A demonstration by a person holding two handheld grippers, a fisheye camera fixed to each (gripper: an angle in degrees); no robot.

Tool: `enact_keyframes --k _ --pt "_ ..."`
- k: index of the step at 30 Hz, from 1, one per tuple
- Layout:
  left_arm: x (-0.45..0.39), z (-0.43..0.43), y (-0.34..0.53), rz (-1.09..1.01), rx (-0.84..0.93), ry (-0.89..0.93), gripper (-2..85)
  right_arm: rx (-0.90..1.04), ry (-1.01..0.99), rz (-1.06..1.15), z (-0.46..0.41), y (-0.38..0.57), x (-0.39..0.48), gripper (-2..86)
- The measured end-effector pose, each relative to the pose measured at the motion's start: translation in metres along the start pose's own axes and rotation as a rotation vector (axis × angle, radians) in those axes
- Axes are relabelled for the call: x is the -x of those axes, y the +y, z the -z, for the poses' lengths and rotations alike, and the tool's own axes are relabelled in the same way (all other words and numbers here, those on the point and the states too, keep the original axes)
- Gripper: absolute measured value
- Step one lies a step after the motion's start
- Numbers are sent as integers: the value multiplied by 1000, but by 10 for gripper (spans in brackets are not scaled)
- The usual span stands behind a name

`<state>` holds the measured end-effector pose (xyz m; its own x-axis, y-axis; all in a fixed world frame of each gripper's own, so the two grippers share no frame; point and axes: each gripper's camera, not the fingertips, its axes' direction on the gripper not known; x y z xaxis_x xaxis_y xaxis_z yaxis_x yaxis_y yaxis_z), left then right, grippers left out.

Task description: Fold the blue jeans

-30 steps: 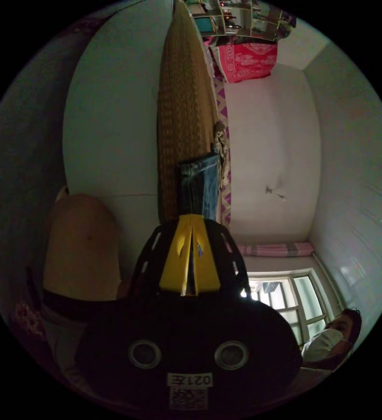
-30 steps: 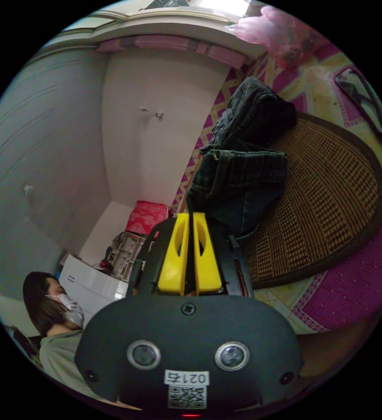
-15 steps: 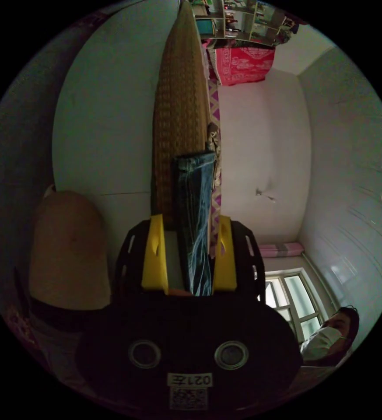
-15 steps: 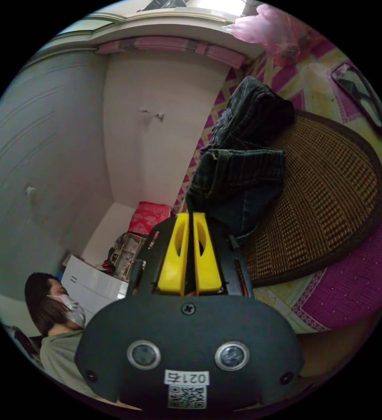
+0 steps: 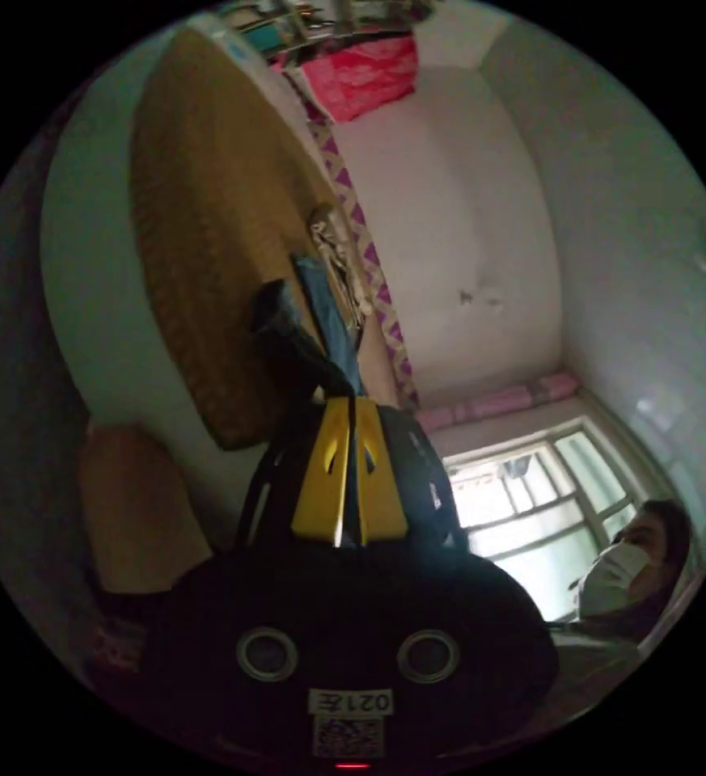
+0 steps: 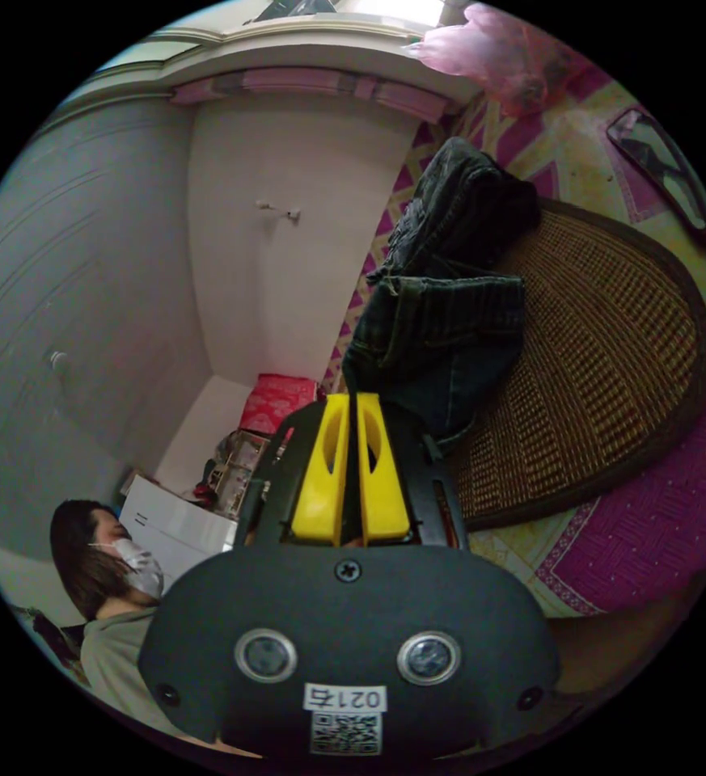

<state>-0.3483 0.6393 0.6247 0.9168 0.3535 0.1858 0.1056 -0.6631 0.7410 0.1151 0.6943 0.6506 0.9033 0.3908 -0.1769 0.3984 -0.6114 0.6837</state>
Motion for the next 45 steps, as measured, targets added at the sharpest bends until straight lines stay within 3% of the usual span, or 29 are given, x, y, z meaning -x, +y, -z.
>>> enact_keyframes --k 7,15,18,23,29,37,40,42,45 --pt "-103 -107 -89 -231 209 -177 -10 11 30 31 -42 -45 9 1" --pt "-125 -305 -179 -172 422 -417 -10 42 167 -81 -148 -133 -36 6" --pt "-111 -348 -190 -111 423 -472 -9 55 228 -155 -183 -148 -68 15" --pt "-103 -365 -195 -127 443 -390 -5 77 167 -153 -211 -148 -77 56" --pt "-117 -331 -193 -195 404 -391 -4 65 37 1 -213 -114 -27 55" --pt "-145 -306 -162 -282 418 -231 89 464 211 461 -354 22 86 13" --pt "-153 -316 -157 -311 409 -359 100 602 264 604 -423 92 117 43" --pt "-155 -309 -162 -256 306 -500 99 681 360 681 -469 135 132 93" --pt "-148 -301 -172 -176 256 -475 97 718 475 792 -503 181 149 111"
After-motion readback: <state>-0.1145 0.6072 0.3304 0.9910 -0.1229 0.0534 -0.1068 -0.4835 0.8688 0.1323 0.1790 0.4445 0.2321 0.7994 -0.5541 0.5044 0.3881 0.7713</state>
